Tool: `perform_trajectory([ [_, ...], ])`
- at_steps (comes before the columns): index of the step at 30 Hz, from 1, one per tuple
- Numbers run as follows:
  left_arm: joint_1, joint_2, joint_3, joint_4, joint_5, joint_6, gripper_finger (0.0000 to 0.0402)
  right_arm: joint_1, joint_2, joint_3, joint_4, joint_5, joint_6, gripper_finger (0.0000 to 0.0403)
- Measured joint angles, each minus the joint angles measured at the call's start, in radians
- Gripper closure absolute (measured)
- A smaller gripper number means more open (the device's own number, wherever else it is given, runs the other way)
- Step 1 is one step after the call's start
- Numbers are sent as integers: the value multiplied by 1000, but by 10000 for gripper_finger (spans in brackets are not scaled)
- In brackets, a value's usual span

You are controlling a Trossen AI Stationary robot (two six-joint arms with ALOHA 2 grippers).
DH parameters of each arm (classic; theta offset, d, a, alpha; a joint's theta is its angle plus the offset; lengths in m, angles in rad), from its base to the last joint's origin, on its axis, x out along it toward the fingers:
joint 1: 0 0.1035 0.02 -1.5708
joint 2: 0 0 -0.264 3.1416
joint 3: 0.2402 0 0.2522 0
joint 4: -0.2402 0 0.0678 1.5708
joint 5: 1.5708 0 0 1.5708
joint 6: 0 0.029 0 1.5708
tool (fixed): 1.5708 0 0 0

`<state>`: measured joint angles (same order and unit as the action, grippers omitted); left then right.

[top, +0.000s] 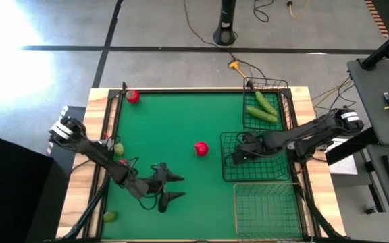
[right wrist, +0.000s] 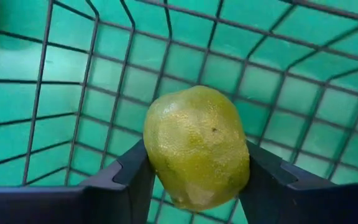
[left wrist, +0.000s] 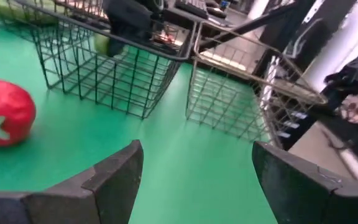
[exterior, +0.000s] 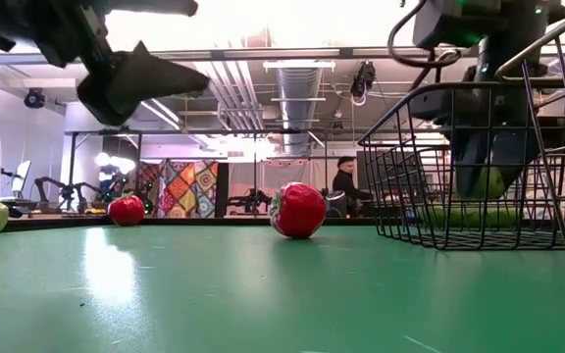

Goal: Sort produce into baskets
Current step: Put the right lime into the bottom black wire basket, then put the top lime into the bottom black wire basket

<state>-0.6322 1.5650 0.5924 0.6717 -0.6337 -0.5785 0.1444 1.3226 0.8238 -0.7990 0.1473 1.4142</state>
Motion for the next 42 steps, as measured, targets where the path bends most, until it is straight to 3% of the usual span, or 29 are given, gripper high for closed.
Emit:
perform_trajectory([
  [5, 1, -139, -31, -181, -64, -11, 118, -21, 59, 0, 11, -70, -73, 184],
  [10, 20, -263, -39, -379, -186, -60, 118, -21, 129, 0, 21, -71, -89, 137],
  [13, 55, -316, -39, -505, -197, -105, 118, -21, 140, 1, 24, -71, -108, 114],
  [18, 158, -407, -37, -781, -165, -183, 118, -21, 103, 55, -28, -72, -139, 81],
  [24, 359, -537, -31, -1116, -147, -300, 114, 4, 62, 251, -268, 1, -191, 61],
  [28, 520, -586, -32, -1260, -78, -340, 110, 54, 52, 398, -353, 119, -212, 58],
  [31, 609, -590, -32, -1307, 83, -325, 109, 106, 51, 484, -351, 205, -230, 58],
  [35, 681, -558, 5, -1397, 285, -175, 109, 173, 61, 557, -345, 309, -254, 58],
  [42, 844, -378, 272, -1799, 329, 49, 110, 224, 73, 573, -311, 408, -288, 58],
])
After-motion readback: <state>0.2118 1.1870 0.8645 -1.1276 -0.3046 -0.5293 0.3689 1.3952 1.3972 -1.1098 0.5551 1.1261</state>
